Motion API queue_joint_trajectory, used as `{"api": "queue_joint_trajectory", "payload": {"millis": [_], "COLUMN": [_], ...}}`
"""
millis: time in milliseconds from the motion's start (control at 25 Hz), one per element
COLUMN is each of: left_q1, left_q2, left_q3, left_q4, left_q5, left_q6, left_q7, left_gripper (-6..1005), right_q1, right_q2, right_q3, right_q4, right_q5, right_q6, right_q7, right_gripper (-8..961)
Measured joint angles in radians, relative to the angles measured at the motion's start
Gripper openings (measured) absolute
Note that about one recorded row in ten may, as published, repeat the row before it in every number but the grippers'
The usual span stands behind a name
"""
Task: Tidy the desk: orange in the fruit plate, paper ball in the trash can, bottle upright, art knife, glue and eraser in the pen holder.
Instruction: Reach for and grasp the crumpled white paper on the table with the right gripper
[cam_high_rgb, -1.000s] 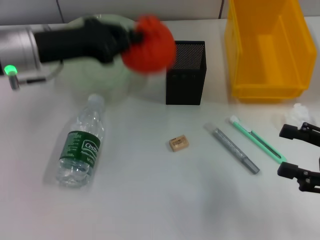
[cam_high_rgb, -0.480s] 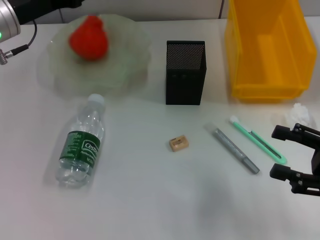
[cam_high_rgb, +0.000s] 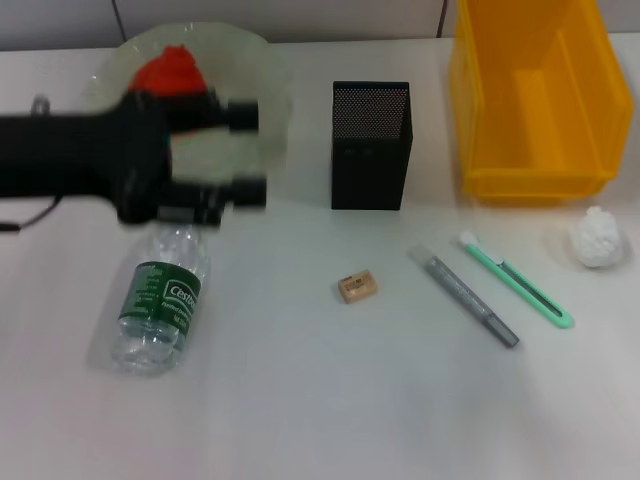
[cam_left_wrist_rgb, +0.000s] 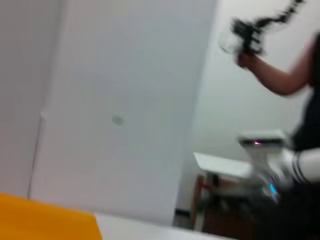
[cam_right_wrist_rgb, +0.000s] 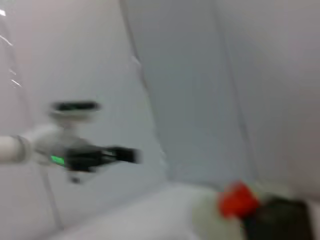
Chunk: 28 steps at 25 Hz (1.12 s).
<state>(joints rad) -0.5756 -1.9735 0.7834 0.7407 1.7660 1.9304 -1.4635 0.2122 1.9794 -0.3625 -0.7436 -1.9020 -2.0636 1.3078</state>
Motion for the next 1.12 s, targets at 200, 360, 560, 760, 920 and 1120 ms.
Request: {"api": "queue_joint_trajectory", "payload": {"millis": [200, 360, 560, 760, 920, 1120], "left_q1": [0.02, 0.033, 0.049, 0.06, 0.069, 0.085], "left_q2": [-0.012, -0.025, -0.039, -0.043, -0.043, -0.044], "left_q3": [0.001, -0.001, -0.001, -0.001, -0.001, -0.001], "left_q4": [-0.013, -0.022, -0.023, -0.025, -0.026, -0.026], "left_q5": [0.076, 0.128, 0.155, 0.16, 0.162, 0.162], "left_q6": [-0.017, -0.055, -0.104, -0.124, -0.129, -0.135], "left_q7": [0.045, 0.071, 0.072, 0.073, 0.074, 0.074], "left_gripper": [829, 844, 842, 841, 840, 839], "right_q1": [0.019, 0.124, 0.212, 0.242, 0.253, 0.291], "right_q2": [0.027, 0.08, 0.099, 0.099, 0.1, 0.098], "right_q3": [0.016, -0.029, -0.235, -0.406, -0.455, -0.503], "right_q4": [-0.351, -0.815, -0.96, -0.87, -0.793, -0.639], "right_q5": [-0.112, -0.397, -0.656, -0.751, -0.764, -0.769], "right_q6": [0.037, 0.007, 0.03, 0.198, 0.297, 0.423], "right_q7": [0.299, 0.644, 0.834, 0.94, 0.961, 0.957], "right_gripper": [822, 820, 819, 818, 816, 815]}}
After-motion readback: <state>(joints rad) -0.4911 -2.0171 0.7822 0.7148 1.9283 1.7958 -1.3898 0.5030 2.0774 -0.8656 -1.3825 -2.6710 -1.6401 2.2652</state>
